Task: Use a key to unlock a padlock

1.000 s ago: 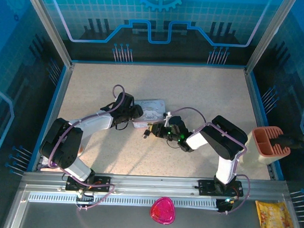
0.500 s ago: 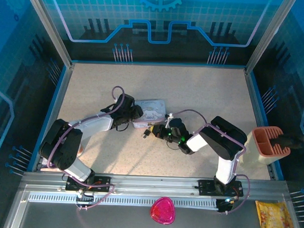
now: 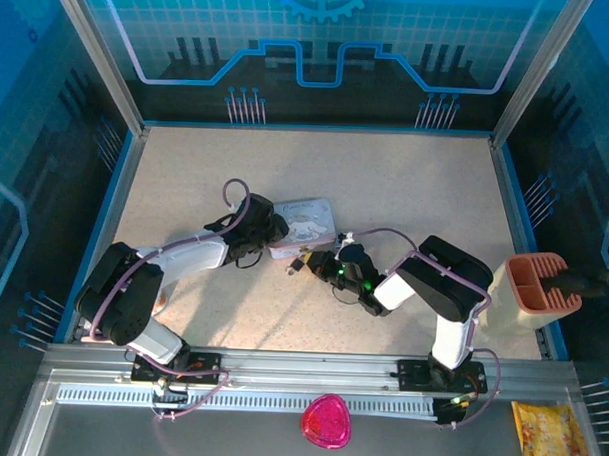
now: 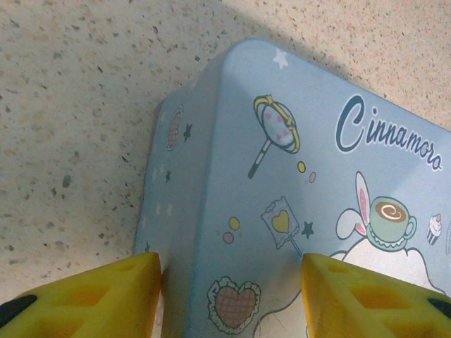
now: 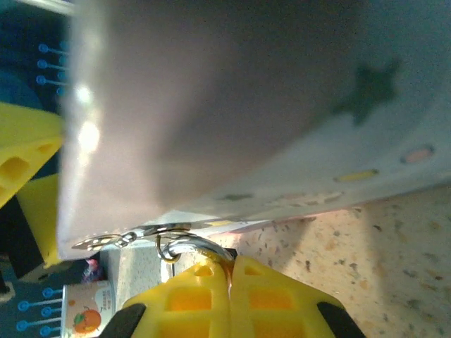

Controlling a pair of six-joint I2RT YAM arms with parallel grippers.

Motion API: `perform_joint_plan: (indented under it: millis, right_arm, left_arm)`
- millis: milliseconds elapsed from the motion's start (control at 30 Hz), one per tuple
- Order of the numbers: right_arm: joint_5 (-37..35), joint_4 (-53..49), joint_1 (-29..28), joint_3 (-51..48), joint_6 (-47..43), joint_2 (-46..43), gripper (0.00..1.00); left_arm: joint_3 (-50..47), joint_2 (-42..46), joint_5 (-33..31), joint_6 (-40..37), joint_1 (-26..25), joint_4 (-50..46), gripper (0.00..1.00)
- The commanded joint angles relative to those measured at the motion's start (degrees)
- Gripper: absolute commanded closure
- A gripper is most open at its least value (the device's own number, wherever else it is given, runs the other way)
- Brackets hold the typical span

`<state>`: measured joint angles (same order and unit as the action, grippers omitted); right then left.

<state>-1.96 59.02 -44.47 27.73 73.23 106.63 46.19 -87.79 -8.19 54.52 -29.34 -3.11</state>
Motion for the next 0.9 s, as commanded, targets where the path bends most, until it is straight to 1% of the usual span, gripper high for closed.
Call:
perform_joint_plan:
  millis: [0,233,400,633,867]
  right_arm:
    - [-5.69,3.12,-0.34,-1.21,5.0,-0.83,1.0]
    - [-9.16,6.98,-0.28,-2.57,9.55,-0.95,1.0]
    - [-11.11,4.19,-0.22,-3.09,10.5,-3.64,1.0]
    - [-11.37,2.59,0.32,-3.23,12.02,-4.83,1.0]
    - [-11.55,1.82,1.33,-4.12,11.57,-6.33,1.0]
  left_arm:
    - [-1.97,-1.25,1.16,2.54,-2.12,-6.71,0.46]
    - [-1.31,-1.55,0.24,4.54,-3.2,-7.23,0.45]
    - [-1.06,-1.92,-0.67,5.09,-3.25,-7.78,0.46]
    - [-0.57,-2.21,-0.87,5.26,-3.19,-7.75,0.45]
    - [0.15,-2.78,-1.37,4.61,-3.26,-8.06,0.45]
